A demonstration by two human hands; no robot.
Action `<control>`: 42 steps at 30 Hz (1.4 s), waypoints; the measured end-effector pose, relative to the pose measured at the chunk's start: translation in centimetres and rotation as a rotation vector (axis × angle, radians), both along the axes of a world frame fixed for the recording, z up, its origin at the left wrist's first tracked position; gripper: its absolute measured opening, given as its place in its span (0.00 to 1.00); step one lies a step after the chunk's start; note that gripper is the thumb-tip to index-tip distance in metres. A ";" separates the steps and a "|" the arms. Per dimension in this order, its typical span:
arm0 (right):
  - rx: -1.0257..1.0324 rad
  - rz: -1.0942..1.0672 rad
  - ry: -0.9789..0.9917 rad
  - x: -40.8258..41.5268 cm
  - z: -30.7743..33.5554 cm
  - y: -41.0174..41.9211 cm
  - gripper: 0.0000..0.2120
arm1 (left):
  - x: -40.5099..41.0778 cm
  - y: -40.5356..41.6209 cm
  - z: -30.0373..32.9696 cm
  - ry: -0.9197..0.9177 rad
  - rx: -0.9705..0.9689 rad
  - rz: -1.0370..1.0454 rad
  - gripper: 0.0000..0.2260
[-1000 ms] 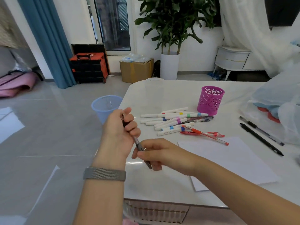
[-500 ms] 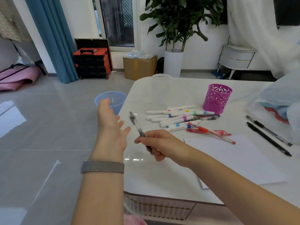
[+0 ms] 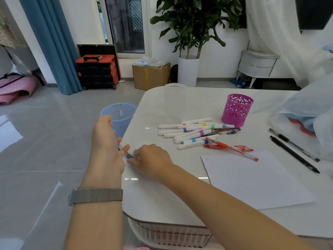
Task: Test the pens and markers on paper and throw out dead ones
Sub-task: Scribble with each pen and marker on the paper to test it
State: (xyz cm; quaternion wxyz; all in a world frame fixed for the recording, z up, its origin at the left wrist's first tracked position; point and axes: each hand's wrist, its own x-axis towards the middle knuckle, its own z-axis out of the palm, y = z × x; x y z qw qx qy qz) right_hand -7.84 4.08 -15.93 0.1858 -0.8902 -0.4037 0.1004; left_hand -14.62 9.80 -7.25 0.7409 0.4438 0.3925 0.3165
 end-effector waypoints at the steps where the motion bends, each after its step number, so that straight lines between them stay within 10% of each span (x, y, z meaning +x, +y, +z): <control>1: 0.007 -0.006 0.000 0.2 0.0 0.0 0.15 | 0.1 0.1 -0.1 0.001 0.001 0.003 0.16; 20: 0.076 0.124 -0.011 -0.2 0.3 -0.9 0.17 | 0.5 -0.7 0.1 0.024 0.002 -0.043 0.13; 27: 0.210 -0.213 -0.248 5.7 4.2 -9.6 0.13 | 0.6 -1.1 -0.4 0.080 0.083 -0.166 0.06; 35: -0.274 -0.444 -0.387 10.3 1.1 -21.8 0.12 | 2.9 -4.6 -1.1 0.263 0.330 -0.434 0.06; 42: 0.076 -0.274 -0.372 7.6 3.9 -22.4 0.09 | 2.8 -8.0 -3.0 0.307 0.928 -0.617 0.14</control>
